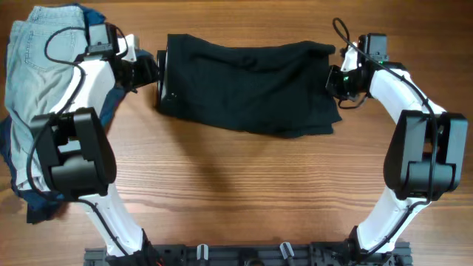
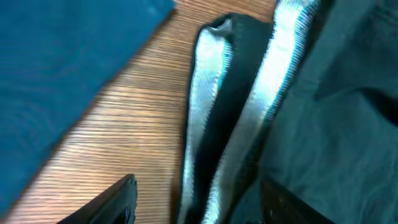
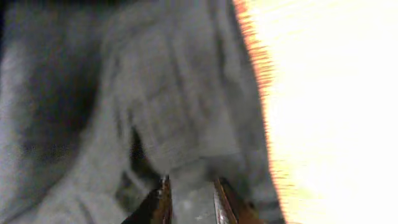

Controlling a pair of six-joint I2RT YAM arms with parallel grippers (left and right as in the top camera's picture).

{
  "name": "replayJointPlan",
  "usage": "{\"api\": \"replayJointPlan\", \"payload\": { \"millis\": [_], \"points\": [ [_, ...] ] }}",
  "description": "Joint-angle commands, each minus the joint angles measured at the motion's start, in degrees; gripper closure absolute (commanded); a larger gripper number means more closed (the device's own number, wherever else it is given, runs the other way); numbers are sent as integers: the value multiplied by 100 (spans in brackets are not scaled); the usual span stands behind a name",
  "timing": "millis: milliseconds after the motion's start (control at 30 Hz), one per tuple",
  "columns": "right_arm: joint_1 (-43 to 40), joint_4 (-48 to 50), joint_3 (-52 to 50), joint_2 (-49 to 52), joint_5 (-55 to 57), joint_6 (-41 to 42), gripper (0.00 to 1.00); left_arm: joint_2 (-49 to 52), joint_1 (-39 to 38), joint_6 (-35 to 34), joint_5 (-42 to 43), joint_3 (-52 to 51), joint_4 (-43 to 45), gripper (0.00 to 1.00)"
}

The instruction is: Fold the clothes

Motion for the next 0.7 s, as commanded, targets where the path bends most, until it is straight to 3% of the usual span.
{"api": "replayJointPlan", "payload": {
  "millis": [0, 167, 333, 667],
  "points": [
    [35, 81, 52, 201, 387, 15, 80, 4, 63, 66, 31, -11, 2, 38],
    [101, 122, 50, 332, 321, -127, 95, 4, 63, 66, 26, -11, 2, 38],
    [201, -9, -37, 332, 988, -343, 96, 7, 63, 66, 28, -11, -109, 38],
    [297, -7, -129, 632, 990, -413, 96, 579, 50, -63, 114, -11, 37, 33]
  ]
}}
